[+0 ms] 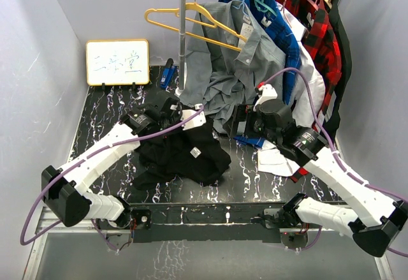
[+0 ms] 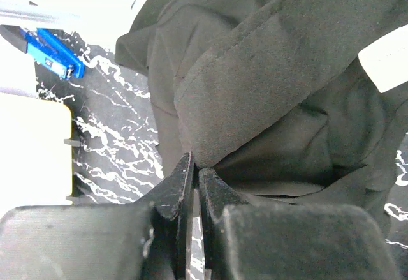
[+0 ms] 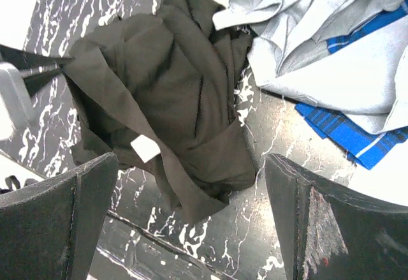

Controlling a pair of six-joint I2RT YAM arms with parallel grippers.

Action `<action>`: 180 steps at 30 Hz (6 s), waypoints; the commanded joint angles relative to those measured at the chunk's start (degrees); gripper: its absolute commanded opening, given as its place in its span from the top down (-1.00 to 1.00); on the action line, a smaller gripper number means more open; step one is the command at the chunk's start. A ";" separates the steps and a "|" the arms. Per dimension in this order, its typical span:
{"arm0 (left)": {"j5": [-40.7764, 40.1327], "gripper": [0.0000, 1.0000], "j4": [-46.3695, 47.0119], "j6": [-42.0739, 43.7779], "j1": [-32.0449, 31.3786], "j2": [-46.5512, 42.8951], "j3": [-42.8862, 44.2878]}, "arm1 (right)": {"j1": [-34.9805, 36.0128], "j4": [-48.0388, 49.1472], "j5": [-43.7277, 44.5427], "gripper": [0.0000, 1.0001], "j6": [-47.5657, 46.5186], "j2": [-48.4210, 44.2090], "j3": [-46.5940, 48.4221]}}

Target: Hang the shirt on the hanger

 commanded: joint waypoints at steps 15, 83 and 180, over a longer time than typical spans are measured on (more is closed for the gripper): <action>-1.24 1.00 0.09 -0.13 5.75 -3.04 4.18 | 0.94 17.34 -17.71 -0.97 -20.27 -4.49 -8.75; 8.18 1.00 -4.18 -4.85 8.87 -2.26 12.51 | -7.08 48.06 -40.20 -0.97 1.22 17.76 -18.65; 18.41 1.00 -2.32 -16.21 19.91 -4.89 7.16 | -18.83 25.55 -24.39 1.00 -24.73 25.70 39.93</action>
